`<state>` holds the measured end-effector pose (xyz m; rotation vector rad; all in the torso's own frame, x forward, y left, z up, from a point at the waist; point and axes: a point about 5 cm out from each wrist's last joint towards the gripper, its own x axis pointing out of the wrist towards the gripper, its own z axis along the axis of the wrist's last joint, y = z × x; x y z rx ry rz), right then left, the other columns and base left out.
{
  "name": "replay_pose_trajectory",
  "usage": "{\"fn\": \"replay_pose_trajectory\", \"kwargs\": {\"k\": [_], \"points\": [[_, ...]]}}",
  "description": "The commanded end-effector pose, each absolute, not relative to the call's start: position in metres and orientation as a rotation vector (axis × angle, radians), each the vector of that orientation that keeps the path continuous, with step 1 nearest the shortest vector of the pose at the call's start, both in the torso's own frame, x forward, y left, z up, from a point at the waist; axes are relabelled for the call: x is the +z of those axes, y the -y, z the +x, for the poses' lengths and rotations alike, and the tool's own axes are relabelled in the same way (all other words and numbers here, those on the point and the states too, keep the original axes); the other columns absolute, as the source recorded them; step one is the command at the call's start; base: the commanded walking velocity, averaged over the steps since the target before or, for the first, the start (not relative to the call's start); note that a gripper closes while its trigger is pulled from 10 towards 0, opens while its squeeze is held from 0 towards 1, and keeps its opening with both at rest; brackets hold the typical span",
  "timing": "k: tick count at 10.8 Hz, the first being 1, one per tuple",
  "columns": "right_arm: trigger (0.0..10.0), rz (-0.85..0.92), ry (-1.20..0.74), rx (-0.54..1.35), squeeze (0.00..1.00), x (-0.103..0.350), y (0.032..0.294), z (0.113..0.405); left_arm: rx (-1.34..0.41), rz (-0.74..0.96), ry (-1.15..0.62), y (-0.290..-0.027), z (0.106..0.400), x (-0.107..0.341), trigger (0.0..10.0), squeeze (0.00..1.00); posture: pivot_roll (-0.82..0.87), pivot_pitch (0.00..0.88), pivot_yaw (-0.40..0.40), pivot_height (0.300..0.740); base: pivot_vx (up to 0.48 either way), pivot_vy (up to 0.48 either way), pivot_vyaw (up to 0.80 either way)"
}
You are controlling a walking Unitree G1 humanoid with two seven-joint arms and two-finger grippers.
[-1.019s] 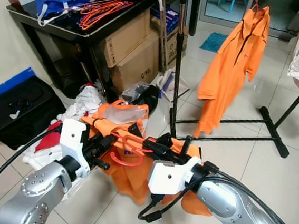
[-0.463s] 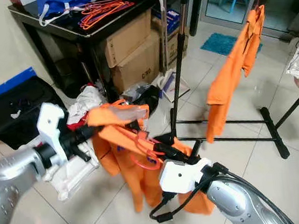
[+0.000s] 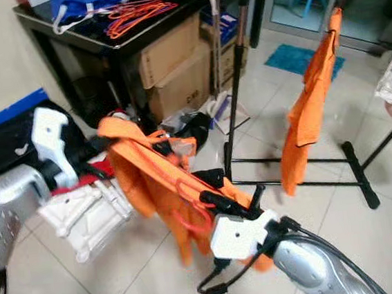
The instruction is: Hang hanger
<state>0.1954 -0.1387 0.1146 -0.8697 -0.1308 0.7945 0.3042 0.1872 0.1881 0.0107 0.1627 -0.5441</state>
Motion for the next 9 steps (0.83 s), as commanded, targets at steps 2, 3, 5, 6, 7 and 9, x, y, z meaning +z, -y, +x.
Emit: {"fn": "replay_pose_trajectory", "kwargs": {"k": [2, 3, 5, 6, 7, 9], "points": [[10.0, -0.871, -0.054, 0.802, 0.00, 0.091, 0.167, 0.183, -0.185, 0.095, 0.029, -0.264, 0.323, 0.241, 0.0, 0.00, -0.02, 0.084, 0.060, 0.740, 0.000, 0.000, 0.00], [10.0, -0.865, -0.051, 0.800, 0.00, 0.091, 0.167, 0.181, -0.171, 0.092, 0.033, -0.268, 0.326, 0.243, 0.0, 0.00, -0.02, 0.086, 0.060, 0.740, 0.000, 0.000, 0.00], [10.0, -0.829, -0.026, 0.801, 0.00, 0.093, 0.164, 0.178, -0.132, 0.059, 0.023, -0.281, 0.335, 0.236, 0.0, 0.00, -0.02, 0.086, 0.058, 0.740, 0.000, 0.000, 0.00], [10.0, -0.813, -0.012, 0.803, 0.00, 0.095, 0.163, 0.178, -0.111, 0.038, 0.015, -0.283, 0.338, 0.231, 0.0, 0.00, -0.02, 0.086, 0.057, 0.740, 0.000, 0.000, 0.00], [10.0, -0.791, 0.007, 0.824, 0.00, 0.097, 0.161, 0.176, -0.066, 0.018, 0.021, -0.289, 0.342, 0.228, 0.0, 0.00, -0.02, 0.086, 0.056, 0.740, 0.000, 0.000, 0.00], [10.0, -0.806, 0.008, 0.898, 0.00, 0.096, 0.158, 0.170, -0.099, -0.031, 0.071, -0.281, 0.355, 0.243, 0.0, 0.00, -0.03, 0.083, 0.047, 0.740, 0.000, 0.000, 0.00]]}}
